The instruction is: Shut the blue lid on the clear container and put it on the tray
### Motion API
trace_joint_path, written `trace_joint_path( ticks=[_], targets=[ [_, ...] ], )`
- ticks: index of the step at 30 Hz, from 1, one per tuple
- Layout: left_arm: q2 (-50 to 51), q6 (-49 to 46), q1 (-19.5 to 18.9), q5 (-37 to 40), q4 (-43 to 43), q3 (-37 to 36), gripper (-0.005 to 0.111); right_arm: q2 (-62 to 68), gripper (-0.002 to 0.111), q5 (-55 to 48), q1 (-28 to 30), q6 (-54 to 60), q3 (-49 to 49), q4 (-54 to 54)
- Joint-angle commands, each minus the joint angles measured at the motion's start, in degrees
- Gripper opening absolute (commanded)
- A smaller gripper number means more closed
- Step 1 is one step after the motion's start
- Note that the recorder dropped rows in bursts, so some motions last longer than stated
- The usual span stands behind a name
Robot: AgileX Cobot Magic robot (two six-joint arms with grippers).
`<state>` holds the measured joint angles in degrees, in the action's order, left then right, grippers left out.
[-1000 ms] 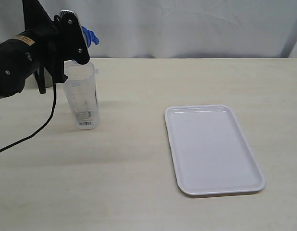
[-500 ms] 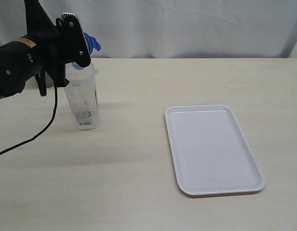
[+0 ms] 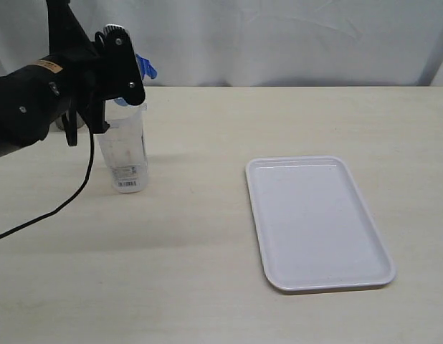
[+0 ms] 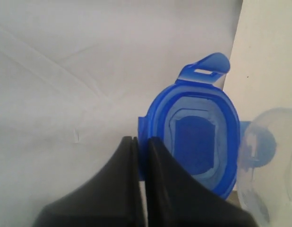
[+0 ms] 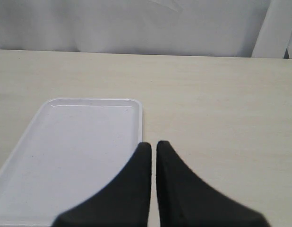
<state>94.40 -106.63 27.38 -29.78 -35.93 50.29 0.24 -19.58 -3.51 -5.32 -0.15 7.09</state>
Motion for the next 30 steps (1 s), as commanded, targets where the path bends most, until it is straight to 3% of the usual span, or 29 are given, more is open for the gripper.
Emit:
trace_joint_path(
  ticks=[1,16,30],
  targets=[
    [-0.21,-0.60,0.35,-3.06,-1.17,0.16,0.000,-0.24,0.005,0.03,0.07,0.15,0.15,-0.23],
    [-0.21,-5.61,0.67,-4.12,-5.47,0.16,0.000,-0.24,0.005,0.03,0.07,0.04,0.15,-0.23],
    [-1.27,-10.54,3.96,-6.32,-11.89,0.16,0.000,-0.24,0.005,0.03,0.07,0.16,0.15,-0.23]
  ],
)
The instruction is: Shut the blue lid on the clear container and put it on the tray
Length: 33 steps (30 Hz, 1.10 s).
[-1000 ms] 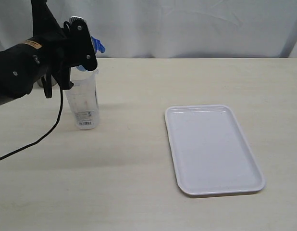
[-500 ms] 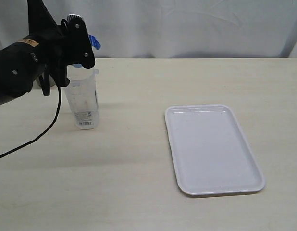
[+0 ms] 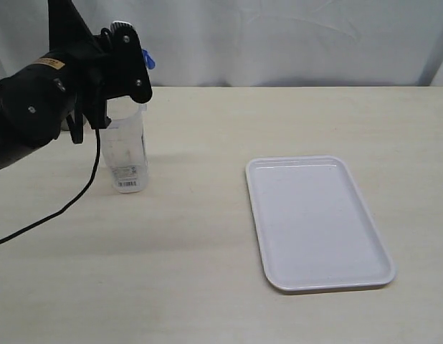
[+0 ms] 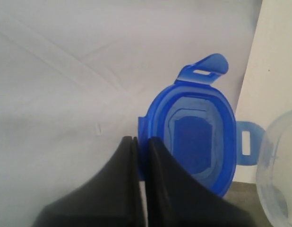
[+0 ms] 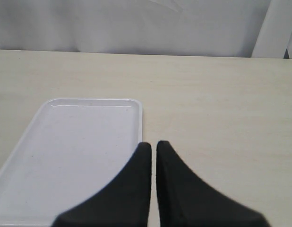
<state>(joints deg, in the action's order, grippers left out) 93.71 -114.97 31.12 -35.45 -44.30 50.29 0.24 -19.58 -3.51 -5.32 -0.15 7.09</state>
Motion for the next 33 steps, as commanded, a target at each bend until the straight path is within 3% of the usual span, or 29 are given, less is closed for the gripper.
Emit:
trace_joint_path(
  ticks=[1,33],
  targets=[
    [-0.58,-2.97,0.22,-0.30,-4.67,0.16,0.000,-0.24,0.005,0.03,0.07,0.16,0.15,-0.23],
    [-3.87,-6.75,3.55,3.15,-12.50,-3.17,0.000,-0.24,0.005,0.03,0.07,0.04,0.15,-0.23]
  ],
)
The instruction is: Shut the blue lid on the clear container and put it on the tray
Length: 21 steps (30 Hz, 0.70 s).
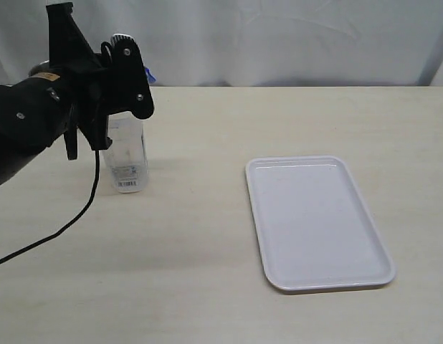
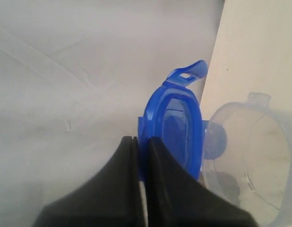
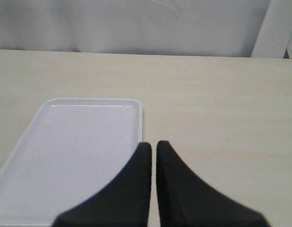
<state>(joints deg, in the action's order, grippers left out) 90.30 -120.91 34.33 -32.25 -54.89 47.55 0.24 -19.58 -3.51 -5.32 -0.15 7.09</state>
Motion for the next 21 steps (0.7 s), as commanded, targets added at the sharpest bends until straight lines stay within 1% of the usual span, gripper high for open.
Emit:
trace_joint_path(
  ticks=[1,7,15,21],
  targets=[
    [-0.47,-0.81,0.33,0.18,-1.49,-1.21,0.000,-0.24,0.005,0.03,0.07,0.04,0.15,-0.23],
    [-0.47,-1.36,0.43,0.22,-1.46,-2.78,0.000,-0.24,0.005,0.03,0.07,0.04,0.15,-0.23],
    [-0.47,-1.84,3.73,-0.18,-2.93,-2.78,0.000,-0.24,0.005,0.03,0.07,0.04,0.15,-0.23],
    [-0.47,-1.84,3.98,0.04,-4.49,-4.09,0.000,-0.24,0.005,0.03,0.07,0.04,0.15,-0.23]
  ],
)
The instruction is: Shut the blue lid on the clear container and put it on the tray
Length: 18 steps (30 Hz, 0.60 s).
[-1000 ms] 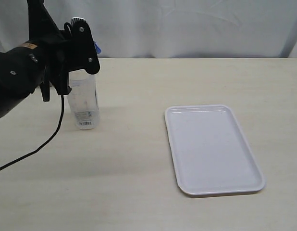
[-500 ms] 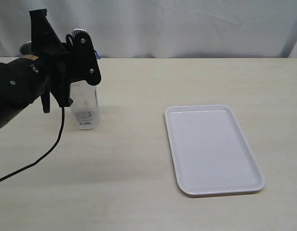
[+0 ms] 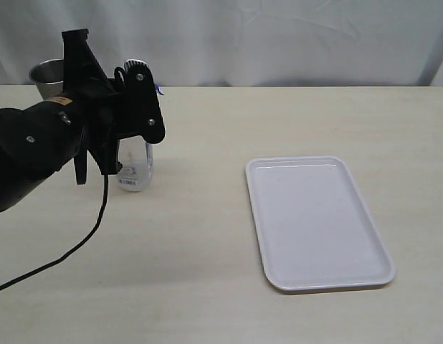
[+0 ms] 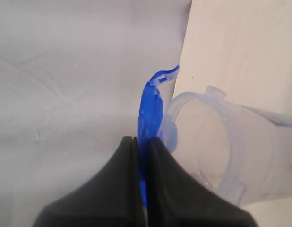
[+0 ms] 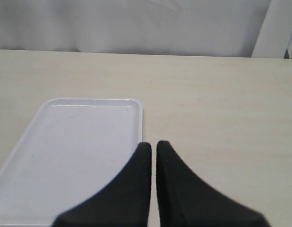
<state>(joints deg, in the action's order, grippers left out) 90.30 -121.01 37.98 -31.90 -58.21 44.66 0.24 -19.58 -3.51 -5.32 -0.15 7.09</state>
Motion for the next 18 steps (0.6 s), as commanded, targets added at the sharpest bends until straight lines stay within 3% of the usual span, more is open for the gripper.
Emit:
trace_joint_path(
  ticks=[1,18],
  targets=[
    [-0.47,-1.73,0.33,-0.30,-1.16,-1.46,0.000,-0.24,0.005,0.03,0.07,0.04,0.15,-0.23],
    [-0.47,-1.73,0.33,5.42,-4.85,-1.86,0.000,-0.24,0.005,0.03,0.07,0.04,0.15,-0.23]
  ],
)
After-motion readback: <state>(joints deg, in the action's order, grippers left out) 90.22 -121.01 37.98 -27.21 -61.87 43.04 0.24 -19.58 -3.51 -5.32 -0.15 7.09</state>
